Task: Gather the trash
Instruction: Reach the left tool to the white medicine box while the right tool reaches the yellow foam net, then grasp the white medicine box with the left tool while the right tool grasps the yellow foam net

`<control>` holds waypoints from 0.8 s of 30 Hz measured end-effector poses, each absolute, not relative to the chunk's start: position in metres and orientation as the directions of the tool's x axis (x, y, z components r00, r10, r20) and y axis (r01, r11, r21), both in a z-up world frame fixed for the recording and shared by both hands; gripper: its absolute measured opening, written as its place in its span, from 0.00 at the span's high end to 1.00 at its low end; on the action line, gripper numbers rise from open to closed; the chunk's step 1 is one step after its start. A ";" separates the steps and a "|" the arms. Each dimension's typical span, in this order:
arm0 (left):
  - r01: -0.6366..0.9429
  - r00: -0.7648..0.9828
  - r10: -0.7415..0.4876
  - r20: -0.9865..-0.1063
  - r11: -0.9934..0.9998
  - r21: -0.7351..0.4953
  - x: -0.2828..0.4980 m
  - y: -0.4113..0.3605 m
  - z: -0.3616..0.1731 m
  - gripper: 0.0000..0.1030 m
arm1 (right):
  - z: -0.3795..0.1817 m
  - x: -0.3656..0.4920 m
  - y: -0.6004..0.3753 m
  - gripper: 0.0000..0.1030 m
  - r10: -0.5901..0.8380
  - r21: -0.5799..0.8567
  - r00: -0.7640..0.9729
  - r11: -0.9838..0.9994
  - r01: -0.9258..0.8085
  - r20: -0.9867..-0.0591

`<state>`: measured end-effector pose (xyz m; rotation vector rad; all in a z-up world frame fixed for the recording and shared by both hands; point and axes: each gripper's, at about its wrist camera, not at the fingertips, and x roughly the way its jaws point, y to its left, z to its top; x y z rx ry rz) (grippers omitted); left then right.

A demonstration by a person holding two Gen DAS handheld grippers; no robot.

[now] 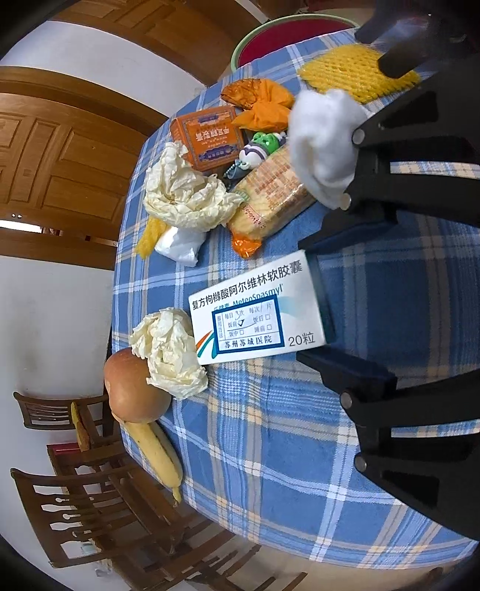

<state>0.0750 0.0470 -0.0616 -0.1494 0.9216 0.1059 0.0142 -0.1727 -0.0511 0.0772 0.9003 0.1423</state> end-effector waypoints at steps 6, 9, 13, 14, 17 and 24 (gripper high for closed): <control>-0.151 0.608 0.011 -0.794 0.983 -0.102 0.068 0.049 -0.057 0.49 | -0.056 0.012 -0.172 0.39 0.180 0.144 0.591 0.984 -0.108 -0.786; -0.146 0.621 0.002 -0.784 0.983 -0.113 0.061 0.049 -0.052 0.49 | -0.056 0.011 -0.173 0.40 0.188 0.155 0.589 0.982 -0.106 -0.786; -0.133 0.644 -0.011 -0.765 0.983 -0.126 0.051 0.050 -0.041 0.49 | -0.056 0.010 -0.175 0.40 0.194 0.169 0.588 0.981 -0.098 -0.786; -0.129 0.651 -0.014 -0.759 0.983 -0.129 0.048 0.049 -0.037 0.49 | -0.056 0.010 -0.175 0.40 0.194 0.172 0.588 0.981 -0.094 -0.786; -0.120 0.666 -0.024 -0.745 0.983 -0.138 0.043 0.049 -0.029 0.49 | -0.055 0.008 -0.177 0.54 0.196 0.183 0.586 0.980 -0.082 -0.787; -0.082 0.710 -0.050 -0.702 0.985 -0.153 0.025 0.042 -0.006 0.50 | -0.054 0.000 -0.177 0.76 0.245 0.231 0.578 0.968 -0.098 -0.779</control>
